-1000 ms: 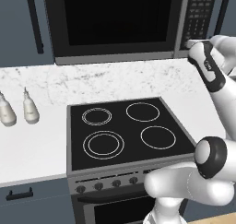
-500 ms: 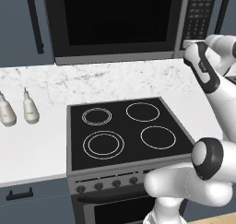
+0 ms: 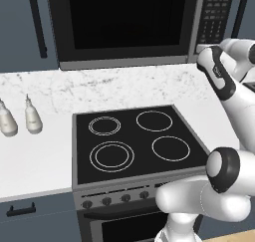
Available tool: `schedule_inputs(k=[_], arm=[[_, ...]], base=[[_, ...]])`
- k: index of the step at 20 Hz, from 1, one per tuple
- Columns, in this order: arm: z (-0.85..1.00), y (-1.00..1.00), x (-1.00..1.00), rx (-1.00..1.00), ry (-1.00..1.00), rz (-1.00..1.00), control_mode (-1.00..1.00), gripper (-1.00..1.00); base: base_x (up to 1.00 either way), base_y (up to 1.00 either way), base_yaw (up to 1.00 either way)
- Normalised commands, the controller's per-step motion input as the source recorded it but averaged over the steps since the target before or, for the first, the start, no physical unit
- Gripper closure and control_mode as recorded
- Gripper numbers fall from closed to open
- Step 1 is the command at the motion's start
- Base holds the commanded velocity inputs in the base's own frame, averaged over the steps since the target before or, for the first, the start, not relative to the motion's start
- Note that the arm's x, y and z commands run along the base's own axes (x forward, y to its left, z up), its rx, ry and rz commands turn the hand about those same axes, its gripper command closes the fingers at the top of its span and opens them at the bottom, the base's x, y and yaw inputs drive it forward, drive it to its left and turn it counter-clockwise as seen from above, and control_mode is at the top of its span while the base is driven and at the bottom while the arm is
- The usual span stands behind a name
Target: Open the microwave, place the bowl with waffle inside the microwave, then close the microwave door and turn it on.
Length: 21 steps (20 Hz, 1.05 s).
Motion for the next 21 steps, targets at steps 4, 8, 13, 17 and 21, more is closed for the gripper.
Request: schedule_inputs(k=[4, 8, 13, 17, 21], arm=[[-0.18, 0.0, 0.08, 0.0, 0.0, 0.0, -1.0, -1.0], [-0.01, 0.0, 0.22, 0.0, 0.0, 0.0, -1.0, -1.0], [0.0, 0.0, 0.27, 0.0, 0.0, 0.0, -1.0, -1.0], [0.0, 0.0, 0.25, 0.0, 0.0, 0.0, -1.0, -1.0], [0.0, 0.0, 0.05, 0.0, 0.01, 0.0, -1.0, -1.0]], base=[[0.0, 0.0, 0.0], [0.0, 0.0, 0.0], [0.0, 0.0, 0.0], [0.0, 0.0, 0.0], [0.0, 0.0, 0.0]])
